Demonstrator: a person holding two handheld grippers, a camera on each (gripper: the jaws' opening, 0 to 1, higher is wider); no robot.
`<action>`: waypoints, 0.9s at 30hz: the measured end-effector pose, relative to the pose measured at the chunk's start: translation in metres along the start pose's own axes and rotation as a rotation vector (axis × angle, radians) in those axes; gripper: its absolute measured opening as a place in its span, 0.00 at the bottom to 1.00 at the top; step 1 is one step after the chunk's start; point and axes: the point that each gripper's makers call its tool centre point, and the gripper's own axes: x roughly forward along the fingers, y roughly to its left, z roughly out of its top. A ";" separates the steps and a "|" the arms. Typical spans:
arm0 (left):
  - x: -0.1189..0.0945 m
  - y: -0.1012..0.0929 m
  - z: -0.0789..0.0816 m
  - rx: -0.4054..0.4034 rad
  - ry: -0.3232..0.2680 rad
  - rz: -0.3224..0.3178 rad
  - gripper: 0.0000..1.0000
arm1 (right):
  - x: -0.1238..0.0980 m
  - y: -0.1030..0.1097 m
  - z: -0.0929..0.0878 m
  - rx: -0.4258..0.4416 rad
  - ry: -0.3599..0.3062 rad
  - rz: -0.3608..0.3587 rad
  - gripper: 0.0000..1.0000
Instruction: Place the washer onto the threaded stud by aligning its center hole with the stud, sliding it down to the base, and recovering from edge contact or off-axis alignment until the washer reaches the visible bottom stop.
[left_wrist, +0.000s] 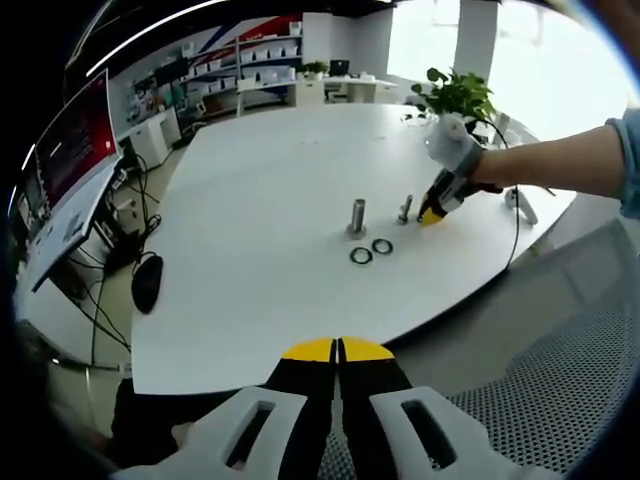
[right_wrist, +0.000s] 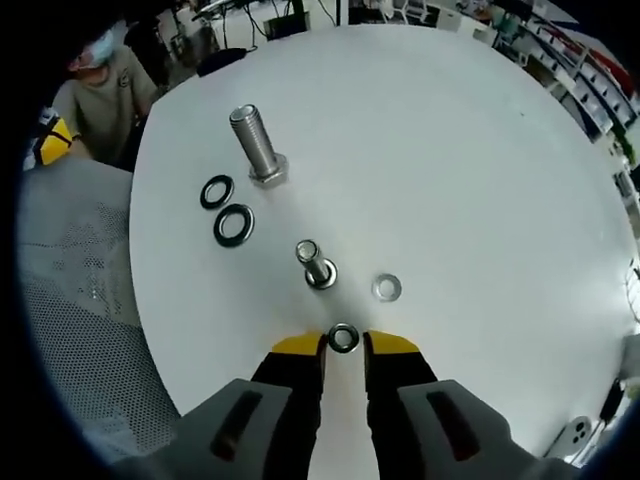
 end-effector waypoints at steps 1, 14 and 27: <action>0.000 0.000 0.000 0.000 -0.001 0.000 0.00 | 0.000 0.000 0.000 0.001 -0.002 -0.002 0.15; 0.000 0.000 0.001 0.001 -0.003 -0.001 0.00 | -0.008 -0.001 0.006 0.002 -0.030 -0.031 0.14; 0.000 -0.001 0.001 0.003 -0.007 -0.002 0.00 | -0.038 0.005 0.011 0.003 -0.129 -0.040 0.14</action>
